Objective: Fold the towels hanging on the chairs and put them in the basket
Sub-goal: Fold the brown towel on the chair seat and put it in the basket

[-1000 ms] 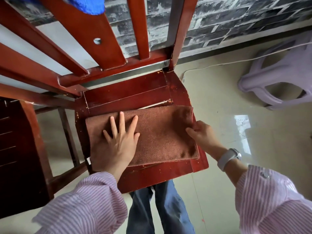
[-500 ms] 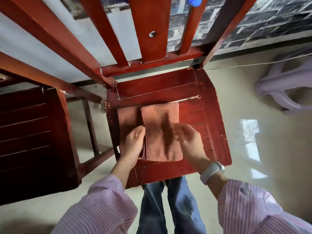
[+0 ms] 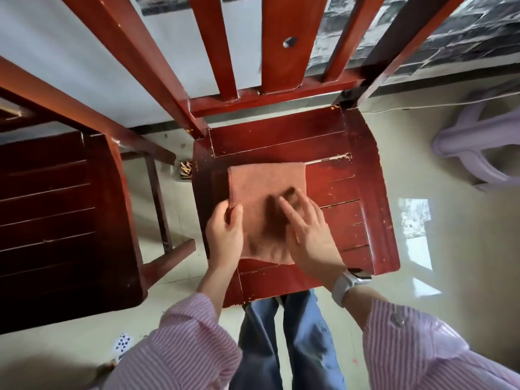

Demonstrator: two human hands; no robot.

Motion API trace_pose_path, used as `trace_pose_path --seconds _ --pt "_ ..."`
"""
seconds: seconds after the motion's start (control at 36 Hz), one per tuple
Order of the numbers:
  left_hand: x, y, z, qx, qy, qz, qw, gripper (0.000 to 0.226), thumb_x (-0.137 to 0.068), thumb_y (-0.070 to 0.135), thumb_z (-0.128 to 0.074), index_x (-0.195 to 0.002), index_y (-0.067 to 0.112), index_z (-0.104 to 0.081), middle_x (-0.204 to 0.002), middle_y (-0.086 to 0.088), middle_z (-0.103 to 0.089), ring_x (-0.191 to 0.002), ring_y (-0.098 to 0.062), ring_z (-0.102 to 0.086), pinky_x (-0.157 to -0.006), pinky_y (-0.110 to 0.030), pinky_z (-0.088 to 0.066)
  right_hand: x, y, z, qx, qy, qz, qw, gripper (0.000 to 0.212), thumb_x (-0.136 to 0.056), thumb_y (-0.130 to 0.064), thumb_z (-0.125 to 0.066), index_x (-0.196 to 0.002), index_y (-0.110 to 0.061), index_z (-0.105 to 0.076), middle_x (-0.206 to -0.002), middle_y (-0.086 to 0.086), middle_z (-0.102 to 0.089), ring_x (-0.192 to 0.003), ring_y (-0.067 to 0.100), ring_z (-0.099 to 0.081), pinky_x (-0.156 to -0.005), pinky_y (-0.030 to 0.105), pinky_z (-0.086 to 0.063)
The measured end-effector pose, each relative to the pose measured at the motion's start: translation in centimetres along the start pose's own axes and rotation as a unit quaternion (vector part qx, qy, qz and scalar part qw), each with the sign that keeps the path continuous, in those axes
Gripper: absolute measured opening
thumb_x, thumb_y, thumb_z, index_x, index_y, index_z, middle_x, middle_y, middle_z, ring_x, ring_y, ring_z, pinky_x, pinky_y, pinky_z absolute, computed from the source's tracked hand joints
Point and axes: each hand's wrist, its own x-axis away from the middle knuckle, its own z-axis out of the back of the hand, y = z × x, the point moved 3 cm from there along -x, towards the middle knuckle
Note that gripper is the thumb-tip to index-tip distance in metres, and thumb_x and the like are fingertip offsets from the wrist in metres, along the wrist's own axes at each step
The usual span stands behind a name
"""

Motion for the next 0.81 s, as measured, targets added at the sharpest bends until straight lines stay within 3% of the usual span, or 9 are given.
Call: trace_pose_path --seconds 0.08,0.17,0.28,0.36,0.44,0.53,0.64,0.81 --pt "-1.5 -1.7 0.9 -0.03 -0.009 0.07 0.997 0.031 -0.095 0.029 -0.044 -0.117 0.009 -0.055 -0.103 -0.003 -0.058 -0.098 -0.019 -0.054 -0.079 -0.026 -0.036 -0.5 -0.6 -1.6 0.082 -0.067 0.004 0.994 0.057 -0.086 -0.036 -0.012 -0.143 -0.036 -0.019 -0.156 0.005 0.002 -0.143 0.03 0.002 -0.114 0.045 -0.013" --pt "-2.3 -2.4 1.0 -0.094 -0.055 0.096 0.989 0.037 -0.097 0.034 -0.039 -0.115 0.007 -0.056 -0.111 -0.011 -0.061 -0.102 -0.025 -0.055 -0.079 -0.027 -0.036 -0.8 -0.7 -2.4 0.13 -0.099 -0.013 0.987 0.052 -0.095 -0.029 -0.027 -0.144 -0.038 -0.011 -0.155 0.002 0.015 -0.141 0.03 0.015 -0.115 0.046 -0.004" --pt "-1.4 -1.9 0.9 -0.222 -0.092 0.028 0.97 0.035 -0.096 0.033 -0.039 -0.105 0.002 -0.052 -0.104 -0.018 -0.061 -0.099 -0.034 -0.057 -0.073 -0.033 -0.037 -0.8 -0.9 -2.9 0.141 -0.096 -0.016 0.985 0.052 -0.095 -0.029 -0.031 -0.144 -0.036 -0.015 -0.155 0.005 0.013 -0.141 0.033 0.015 -0.115 0.048 -0.003" --pt "-0.2 -1.9 1.4 -0.263 -0.034 -0.049 0.963 0.03 -0.098 0.029 -0.035 -0.104 0.002 -0.046 -0.096 -0.021 -0.064 -0.091 -0.038 -0.06 -0.064 -0.033 -0.034 -0.6 -0.9 -3.1 0.146 -0.072 -0.01 0.987 0.051 -0.092 -0.032 -0.023 -0.143 -0.034 -0.021 -0.156 0.007 0.005 -0.141 0.036 0.01 -0.113 0.053 -0.004" --pt "0.0 -2.3 1.9 -0.238 0.02 -0.073 0.968 0.03 -0.098 0.026 -0.033 -0.108 0.0 -0.046 -0.093 -0.024 -0.065 -0.087 -0.04 -0.062 -0.062 -0.038 -0.041 -0.7 -1.2 -3.3 0.176 -0.08 0.011 0.981 0.056 -0.088 -0.038 -0.015 -0.143 -0.036 -0.018 -0.156 0.006 0.006 -0.141 0.033 0.012 -0.111 0.056 0.001" --pt "-0.6 -3.3 2.2 -0.249 0.02 -0.063 0.966 0.034 -0.098 0.025 -0.034 -0.118 0.0 -0.045 -0.096 -0.024 -0.066 -0.09 -0.04 -0.062 -0.065 -0.04 -0.044 -0.9 -1.3 -3.5 0.185 -0.086 0.023 0.979 0.058 -0.086 -0.04 -0.012 -0.143 -0.034 -0.019 -0.156 0.006 0.007 -0.137 0.026 0.021 -0.11 0.057 0.001" --pt "-1.5 -3.5 2.7 -0.23 0.026 -0.05 0.971 0.037 -0.097 0.03 -0.038 -0.123 0.006 -0.047 -0.106 -0.017 -0.066 -0.1 -0.036 -0.06 -0.076 -0.039 -0.045 -1.2 -0.8 -3.8 0.194 -0.081 0.02 0.977 0.053 -0.091 -0.033 -0.03 -0.143 -0.034 -0.022 -0.156 0.005 0.006 -0.139 0.026 0.018 -0.111 0.057 0.001" --pt "-4.3 -2.4 2.9 -0.075 0.013 -0.007 0.997 0.035 -0.095 0.027 -0.045 -0.124 0.009 -0.051 -0.12 -0.009 -0.061 -0.107 -0.018 -0.056 -0.083 -0.017 -0.036 -1.0 -0.6 -3.8 0.208 -0.084 0.013 0.974 0.053 -0.093 -0.031 -0.037 -0.143 -0.034 -0.02 -0.156 0.003 0.007 -0.142 0.03 0.014 -0.111 0.054 0.005"
